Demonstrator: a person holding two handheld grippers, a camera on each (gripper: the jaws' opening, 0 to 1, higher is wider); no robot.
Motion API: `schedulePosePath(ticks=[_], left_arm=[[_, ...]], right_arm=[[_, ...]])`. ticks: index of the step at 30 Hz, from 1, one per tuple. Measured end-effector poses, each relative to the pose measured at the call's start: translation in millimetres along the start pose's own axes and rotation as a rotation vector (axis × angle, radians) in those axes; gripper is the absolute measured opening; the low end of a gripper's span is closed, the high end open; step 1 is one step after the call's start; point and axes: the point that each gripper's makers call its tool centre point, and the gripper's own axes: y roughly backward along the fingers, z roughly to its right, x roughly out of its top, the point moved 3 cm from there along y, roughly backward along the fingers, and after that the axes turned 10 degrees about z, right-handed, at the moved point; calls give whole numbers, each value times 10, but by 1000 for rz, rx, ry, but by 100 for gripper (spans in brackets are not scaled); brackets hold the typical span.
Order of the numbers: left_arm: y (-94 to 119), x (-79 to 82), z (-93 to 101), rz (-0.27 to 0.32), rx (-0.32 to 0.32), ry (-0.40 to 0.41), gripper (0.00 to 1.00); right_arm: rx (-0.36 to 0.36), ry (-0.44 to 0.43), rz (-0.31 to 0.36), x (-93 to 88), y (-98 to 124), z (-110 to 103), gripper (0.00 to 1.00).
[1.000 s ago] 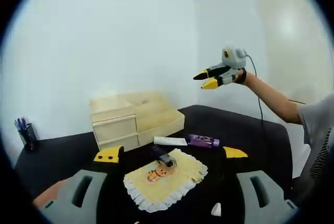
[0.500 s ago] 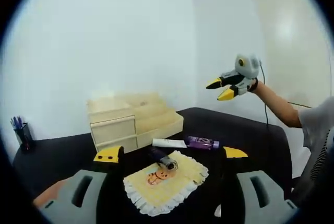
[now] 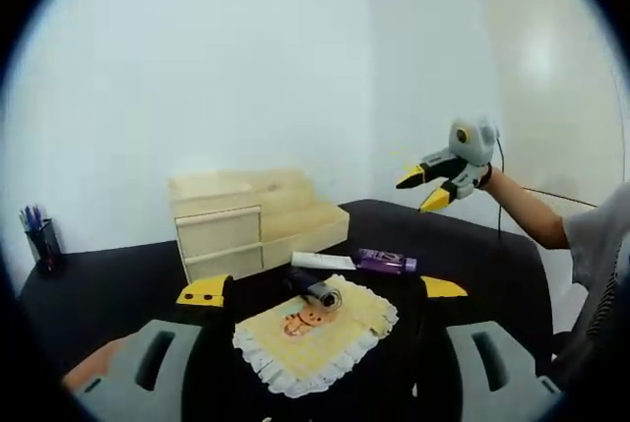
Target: Open the drawer, pick up the cosmetic bottles from the table one by one, place them into the drawer, release the gripper, close the drawer, and move the gripper away
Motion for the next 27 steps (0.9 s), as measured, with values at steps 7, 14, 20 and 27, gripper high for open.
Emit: schedulePosePath(ticks=[7,14,20,27], left_arm=[[-28,-94,-19,-9,0,10,69],[-46,-211,-56,-19,7,21,69],[-98,-311,-95,-20,8,42,68],[-238,-390,-54,-20,-16,41,68]], right_arm=[[39,8,-16,-110,-121,-158,34],[49,90,-62,-164,-284,-167,33],[39,94,-71,-167,-262,-111,32],[-103,-13,-99,-452,22,-105,29]])
